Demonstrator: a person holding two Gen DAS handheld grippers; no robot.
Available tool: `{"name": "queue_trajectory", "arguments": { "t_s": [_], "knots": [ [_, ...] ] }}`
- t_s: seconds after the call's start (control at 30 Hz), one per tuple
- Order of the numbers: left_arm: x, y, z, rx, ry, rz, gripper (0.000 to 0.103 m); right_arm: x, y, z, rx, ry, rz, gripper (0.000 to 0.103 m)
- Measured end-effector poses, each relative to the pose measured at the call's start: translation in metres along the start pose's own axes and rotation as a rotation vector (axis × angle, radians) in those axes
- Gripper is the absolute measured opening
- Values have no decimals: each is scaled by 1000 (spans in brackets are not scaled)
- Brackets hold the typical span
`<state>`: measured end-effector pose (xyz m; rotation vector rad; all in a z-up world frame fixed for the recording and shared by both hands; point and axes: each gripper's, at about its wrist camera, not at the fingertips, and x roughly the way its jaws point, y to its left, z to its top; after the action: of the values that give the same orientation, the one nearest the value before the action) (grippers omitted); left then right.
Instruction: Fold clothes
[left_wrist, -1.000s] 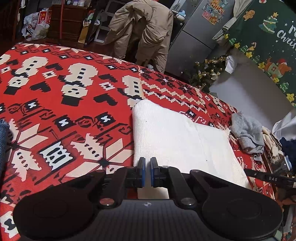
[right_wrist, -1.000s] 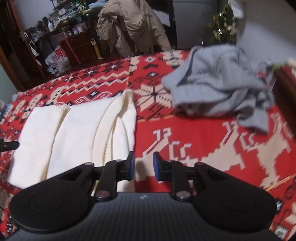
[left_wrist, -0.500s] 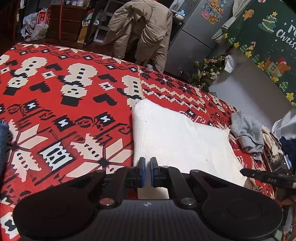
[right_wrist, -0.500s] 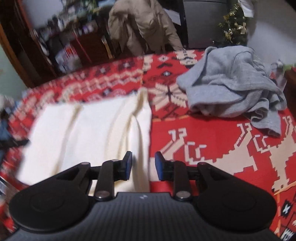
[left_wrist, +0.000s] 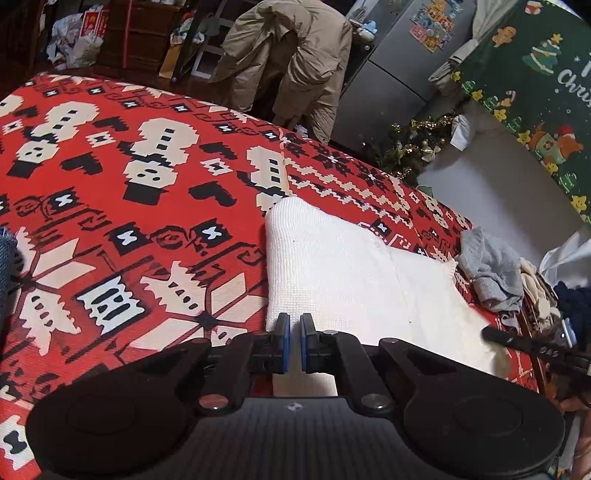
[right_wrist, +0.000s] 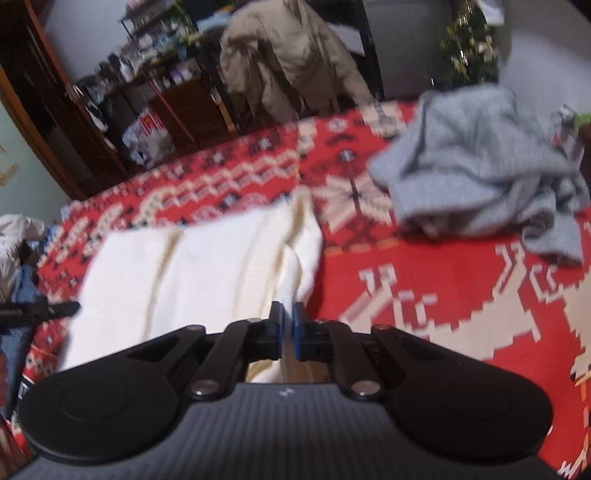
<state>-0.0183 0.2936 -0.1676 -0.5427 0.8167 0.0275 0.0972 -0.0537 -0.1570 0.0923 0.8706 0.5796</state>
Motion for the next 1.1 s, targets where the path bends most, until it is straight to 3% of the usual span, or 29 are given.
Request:
{"name": "queue_trajectory", "arguments": {
  "t_s": [0.2, 0.3, 0.43, 0.6, 0.7, 0.83, 1.03, 1.1],
  "knots": [
    [-4, -3, 1, 2, 5, 6, 7, -32, 77, 16, -154, -153, 49, 4],
    [-9, 2, 3, -33, 3, 0, 7, -31, 125, 16, -235, -178, 94, 4],
    [-18, 9, 6, -67, -18, -9, 7, -20, 187, 9, -343, -167, 167, 4],
    [-21, 21, 8, -116, -28, -18, 7, 21, 245, -26, -474, -58, 199, 5],
    [-20, 26, 9, -141, -26, -20, 7, 44, 252, -43, -492, -17, 170, 10],
    [-24, 25, 11, -141, -34, -45, 7, 41, 251, -41, -469, -12, 229, 28],
    [-35, 4, 14, -48, -38, -79, 8, 7, 235, -30, -487, -64, 252, 29],
    [-36, 0, 13, -35, -32, -92, 15, -5, 223, -21, -481, -94, 240, 29]
  ]
}}
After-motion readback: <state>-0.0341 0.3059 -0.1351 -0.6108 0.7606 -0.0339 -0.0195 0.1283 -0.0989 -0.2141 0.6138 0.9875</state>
